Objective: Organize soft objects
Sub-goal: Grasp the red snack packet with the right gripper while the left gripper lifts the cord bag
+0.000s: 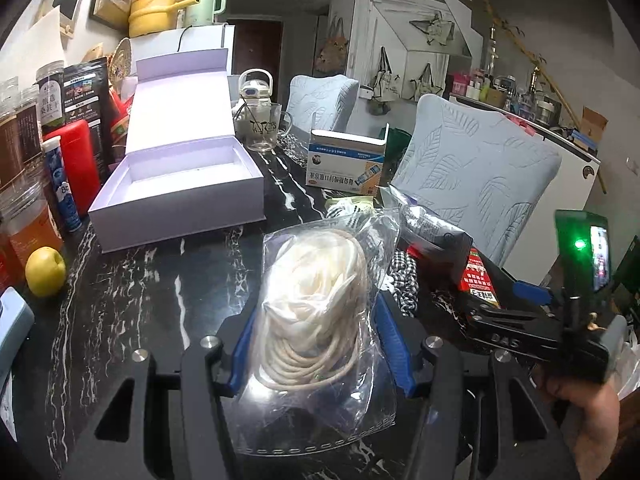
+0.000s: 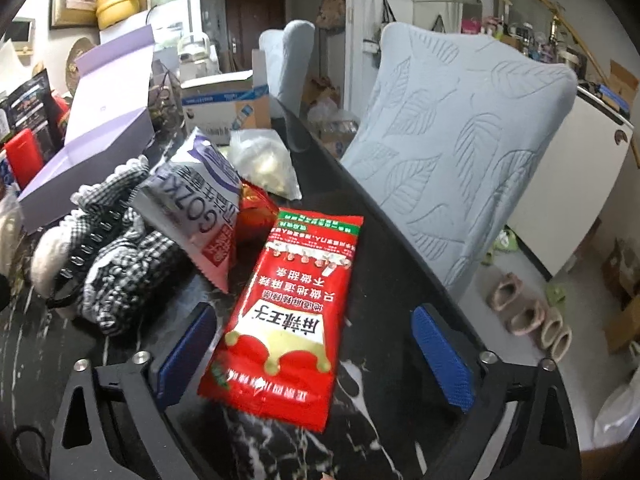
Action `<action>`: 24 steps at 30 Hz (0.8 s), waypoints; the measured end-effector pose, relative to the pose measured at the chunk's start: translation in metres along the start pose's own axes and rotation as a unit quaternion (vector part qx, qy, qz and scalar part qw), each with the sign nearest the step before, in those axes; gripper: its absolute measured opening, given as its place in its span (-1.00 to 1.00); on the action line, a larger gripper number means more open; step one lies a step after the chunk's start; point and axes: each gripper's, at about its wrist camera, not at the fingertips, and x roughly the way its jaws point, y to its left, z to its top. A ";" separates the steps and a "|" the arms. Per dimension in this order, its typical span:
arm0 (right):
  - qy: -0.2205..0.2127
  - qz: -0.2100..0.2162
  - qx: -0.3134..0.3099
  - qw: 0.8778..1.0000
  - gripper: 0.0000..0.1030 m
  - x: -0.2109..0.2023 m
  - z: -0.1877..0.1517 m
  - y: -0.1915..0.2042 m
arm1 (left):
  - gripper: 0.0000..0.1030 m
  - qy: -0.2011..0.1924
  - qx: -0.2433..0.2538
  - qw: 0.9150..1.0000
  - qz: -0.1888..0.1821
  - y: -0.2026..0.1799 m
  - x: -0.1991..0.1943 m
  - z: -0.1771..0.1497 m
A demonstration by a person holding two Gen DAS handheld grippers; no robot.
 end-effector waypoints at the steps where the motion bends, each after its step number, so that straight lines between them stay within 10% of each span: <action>1: 0.003 -0.001 -0.003 1.000 0.83 0.003 0.000 0.001 | 0.07 0.001 0.000 1.000 0.000 0.000 0.000 0.000; 11: 0.000 0.003 -0.006 1.000 0.78 0.013 0.006 0.000 | 0.07 0.001 0.001 1.000 -0.005 -0.004 -0.001 -0.002; 16: -0.004 0.012 -0.016 1.000 0.05 0.012 0.012 0.002 | 0.07 0.000 0.001 1.000 -0.006 -0.004 -0.001 -0.002; 24: -0.016 0.038 0.011 0.999 -0.09 0.002 0.003 -0.011 | 0.07 0.001 -0.001 1.000 -0.007 -0.002 -0.001 -0.004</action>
